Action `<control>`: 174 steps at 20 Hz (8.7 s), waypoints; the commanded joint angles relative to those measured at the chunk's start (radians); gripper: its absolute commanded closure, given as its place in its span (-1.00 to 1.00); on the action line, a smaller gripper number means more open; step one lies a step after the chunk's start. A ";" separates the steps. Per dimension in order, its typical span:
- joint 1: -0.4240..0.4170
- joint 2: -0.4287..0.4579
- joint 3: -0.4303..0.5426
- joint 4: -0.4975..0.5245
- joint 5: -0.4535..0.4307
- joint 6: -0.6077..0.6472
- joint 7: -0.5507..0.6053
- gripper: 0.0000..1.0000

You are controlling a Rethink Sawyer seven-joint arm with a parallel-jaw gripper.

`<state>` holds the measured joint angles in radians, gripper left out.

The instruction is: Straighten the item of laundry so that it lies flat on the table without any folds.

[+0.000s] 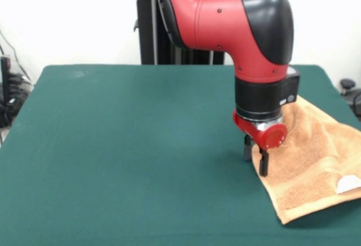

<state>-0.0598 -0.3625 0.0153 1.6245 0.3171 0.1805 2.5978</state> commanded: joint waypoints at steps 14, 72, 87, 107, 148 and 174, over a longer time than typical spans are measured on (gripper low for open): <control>-0.033 0.031 0.223 0.057 -0.067 0.225 -0.049 -1.00; 0.193 -0.042 -0.423 -0.081 -0.293 0.248 0.028 1.00; 0.030 -0.046 -0.410 -0.155 -0.444 0.228 -0.118 1.00; -0.097 -0.208 -0.274 0.046 -0.559 0.313 -0.118 1.00; 0.102 -0.069 -0.276 0.050 -0.079 -0.106 0.268 -1.00; 0.340 0.274 -0.713 -0.018 0.135 -0.061 0.222 -1.00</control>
<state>0.2288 -0.1616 -0.6822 1.5832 0.3683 0.0875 2.5978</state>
